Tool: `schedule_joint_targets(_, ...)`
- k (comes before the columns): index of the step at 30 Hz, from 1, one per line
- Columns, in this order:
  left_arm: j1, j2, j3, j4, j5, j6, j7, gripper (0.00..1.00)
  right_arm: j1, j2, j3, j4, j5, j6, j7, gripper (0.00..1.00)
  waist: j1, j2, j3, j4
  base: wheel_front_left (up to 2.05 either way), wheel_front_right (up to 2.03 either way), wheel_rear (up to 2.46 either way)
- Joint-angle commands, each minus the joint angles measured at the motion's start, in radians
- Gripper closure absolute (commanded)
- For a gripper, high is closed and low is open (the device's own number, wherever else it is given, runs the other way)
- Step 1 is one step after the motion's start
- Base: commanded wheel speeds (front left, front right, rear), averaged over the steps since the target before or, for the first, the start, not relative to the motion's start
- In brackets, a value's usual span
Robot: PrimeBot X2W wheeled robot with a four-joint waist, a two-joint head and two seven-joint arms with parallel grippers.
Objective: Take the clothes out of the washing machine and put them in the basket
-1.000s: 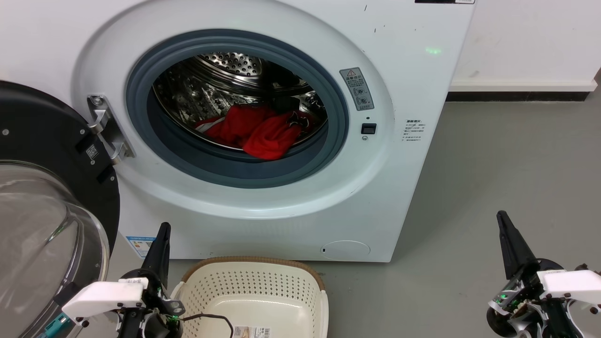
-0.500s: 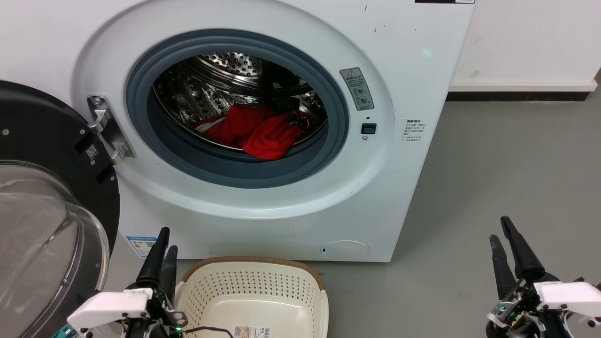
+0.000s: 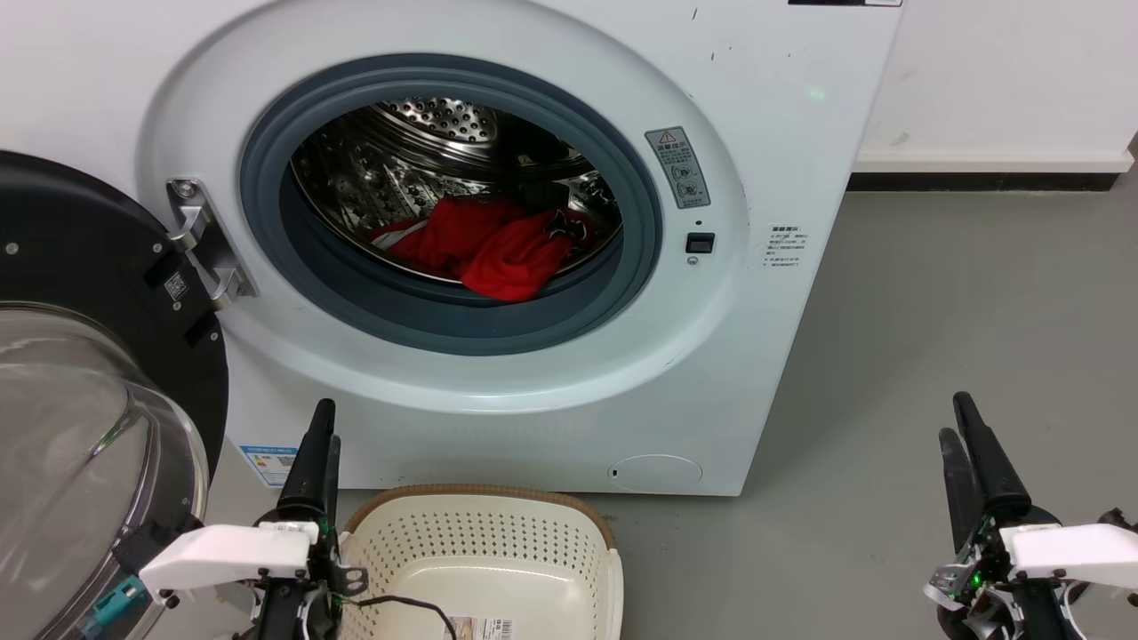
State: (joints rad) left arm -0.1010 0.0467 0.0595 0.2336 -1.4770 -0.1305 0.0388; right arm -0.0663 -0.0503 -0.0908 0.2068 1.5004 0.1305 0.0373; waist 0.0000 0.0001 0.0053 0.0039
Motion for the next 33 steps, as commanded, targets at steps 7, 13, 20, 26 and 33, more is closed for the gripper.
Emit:
schedule_joint_targets(7, -0.044, 0.003, -0.028, -0.051, 0.175, 0.0, -0.04, 0.0, -0.003, -0.001, 0.019, -0.072, -0.207, 0.0, -0.039, 0.0, 0.0, -0.0001, 0.0, 0.006, 0.0, 0.0, 0.0)
schedule_joint_targets(13, -0.051, 0.003, -0.041, -0.065, 0.282, 0.0, -0.06, 0.0, 0.003, -0.001, 0.026, -0.101, -0.33, 0.0, -0.059, 0.0, 0.0, -0.0001, 0.0, 0.011, 0.0, 0.0, 0.0)
schedule_joint_targets(20, -0.062, 0.003, -0.069, -0.075, 0.426, 0.0, -0.086, 0.0, 0.013, -0.001, 0.038, -0.13, -0.496, 0.0, -0.085, 0.0, 0.0, -0.0001, 0.001, 0.017, 0.0, 0.0, 0.0)
schedule_joint_targets(26, -0.072, 0.008, -0.09, -0.075, 0.548, 0.0, -0.107, 0.0, 0.02, -0.001, 0.048, -0.141, -0.634, 0.0, -0.106, 0.0, 0.0, -0.0001, 0.0, 0.02, 0.0, 0.0, 0.0)
schedule_joint_targets(33, -0.078, 0.016, -0.11, -0.072, 0.679, 0.0, -0.13, 0.0, 0.03, -0.001, 0.057, -0.144, -0.764, 0.0, -0.129, 0.0, 0.0, -0.0001, -0.001, 0.022, 0.0, 0.0, 0.0)
